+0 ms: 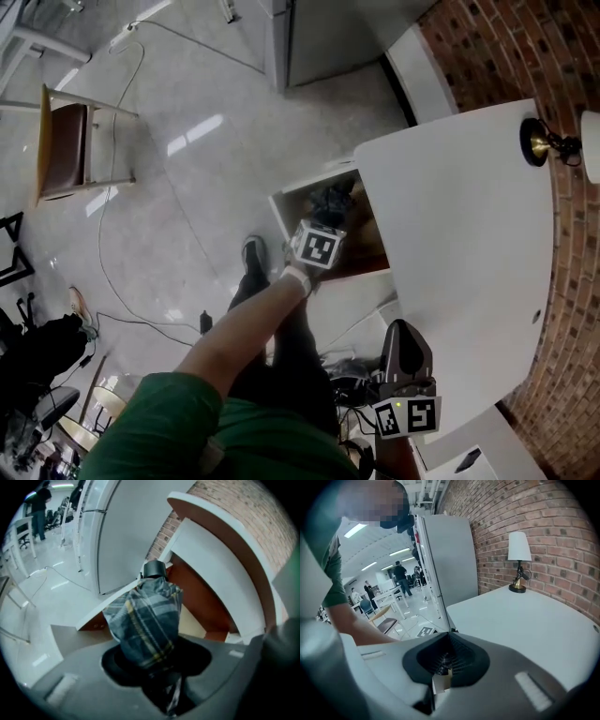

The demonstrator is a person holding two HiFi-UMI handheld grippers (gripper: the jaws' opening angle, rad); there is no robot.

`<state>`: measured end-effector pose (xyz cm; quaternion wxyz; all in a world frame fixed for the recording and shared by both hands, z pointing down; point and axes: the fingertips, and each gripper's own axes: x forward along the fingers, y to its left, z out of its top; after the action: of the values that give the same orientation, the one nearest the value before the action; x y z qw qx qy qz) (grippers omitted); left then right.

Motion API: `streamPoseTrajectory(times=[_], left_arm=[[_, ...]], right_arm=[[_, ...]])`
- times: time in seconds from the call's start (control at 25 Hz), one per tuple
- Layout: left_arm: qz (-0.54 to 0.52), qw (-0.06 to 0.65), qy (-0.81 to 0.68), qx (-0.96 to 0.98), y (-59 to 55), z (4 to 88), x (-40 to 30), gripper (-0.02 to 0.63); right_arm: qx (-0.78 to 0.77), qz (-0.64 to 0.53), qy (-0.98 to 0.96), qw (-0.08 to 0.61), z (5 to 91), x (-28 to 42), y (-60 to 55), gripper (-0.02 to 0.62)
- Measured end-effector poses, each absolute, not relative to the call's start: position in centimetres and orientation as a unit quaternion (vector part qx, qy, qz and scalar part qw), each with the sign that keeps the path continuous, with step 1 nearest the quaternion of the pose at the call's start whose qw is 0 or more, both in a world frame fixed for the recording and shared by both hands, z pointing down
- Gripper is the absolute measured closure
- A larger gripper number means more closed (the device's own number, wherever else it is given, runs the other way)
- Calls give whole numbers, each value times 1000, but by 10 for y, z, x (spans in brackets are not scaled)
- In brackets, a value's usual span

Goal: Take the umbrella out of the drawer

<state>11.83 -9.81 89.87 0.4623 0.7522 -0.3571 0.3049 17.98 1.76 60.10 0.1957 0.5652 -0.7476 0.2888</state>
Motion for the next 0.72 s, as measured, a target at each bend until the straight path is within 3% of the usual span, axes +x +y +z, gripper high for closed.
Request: streamPoseTrajectory(times=[0.28, 0.72], left_arm=[[307, 463, -362, 749, -76, 817, 64, 426], [280, 364, -316, 830, -62, 659, 34, 423]], right_arm=[[584, 253, -753, 164, 546, 166, 5, 595], [634, 219, -735, 96, 447, 187, -2, 595]])
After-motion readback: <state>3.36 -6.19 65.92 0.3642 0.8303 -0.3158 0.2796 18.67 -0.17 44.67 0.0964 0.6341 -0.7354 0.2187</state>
